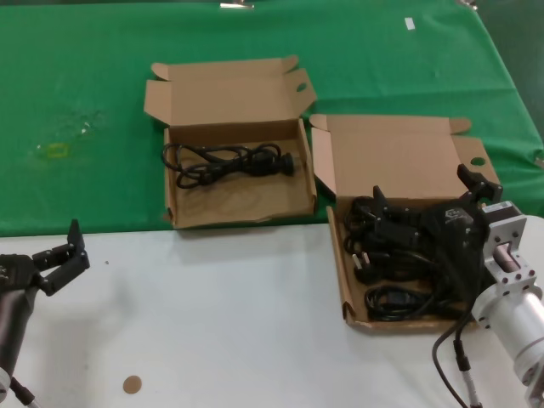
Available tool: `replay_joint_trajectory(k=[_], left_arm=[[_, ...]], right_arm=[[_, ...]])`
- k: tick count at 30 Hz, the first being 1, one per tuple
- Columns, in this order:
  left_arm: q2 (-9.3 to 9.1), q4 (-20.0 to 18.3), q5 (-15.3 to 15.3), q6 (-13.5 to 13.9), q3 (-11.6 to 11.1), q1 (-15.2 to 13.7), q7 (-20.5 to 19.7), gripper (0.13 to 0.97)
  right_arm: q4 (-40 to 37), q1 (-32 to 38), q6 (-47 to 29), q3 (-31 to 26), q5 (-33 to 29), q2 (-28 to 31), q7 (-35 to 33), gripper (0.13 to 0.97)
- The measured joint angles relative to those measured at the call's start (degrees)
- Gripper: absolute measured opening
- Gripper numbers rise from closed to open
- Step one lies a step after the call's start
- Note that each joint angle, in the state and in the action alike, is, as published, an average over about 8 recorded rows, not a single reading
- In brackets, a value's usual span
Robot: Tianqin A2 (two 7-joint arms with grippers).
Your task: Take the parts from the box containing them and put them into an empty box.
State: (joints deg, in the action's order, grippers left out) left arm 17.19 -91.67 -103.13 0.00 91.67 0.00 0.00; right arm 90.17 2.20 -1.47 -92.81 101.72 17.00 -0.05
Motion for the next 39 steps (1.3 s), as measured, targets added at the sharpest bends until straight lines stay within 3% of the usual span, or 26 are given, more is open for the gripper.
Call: replay_joint_trajectory(k=[39], left_arm=[[0.00, 0.00, 0.00, 0.00, 0.00, 0.00, 0.00, 0.966]], right_arm=[[0.00, 0.00, 0.00, 0.00, 0.00, 0.00, 0.00, 0.966]])
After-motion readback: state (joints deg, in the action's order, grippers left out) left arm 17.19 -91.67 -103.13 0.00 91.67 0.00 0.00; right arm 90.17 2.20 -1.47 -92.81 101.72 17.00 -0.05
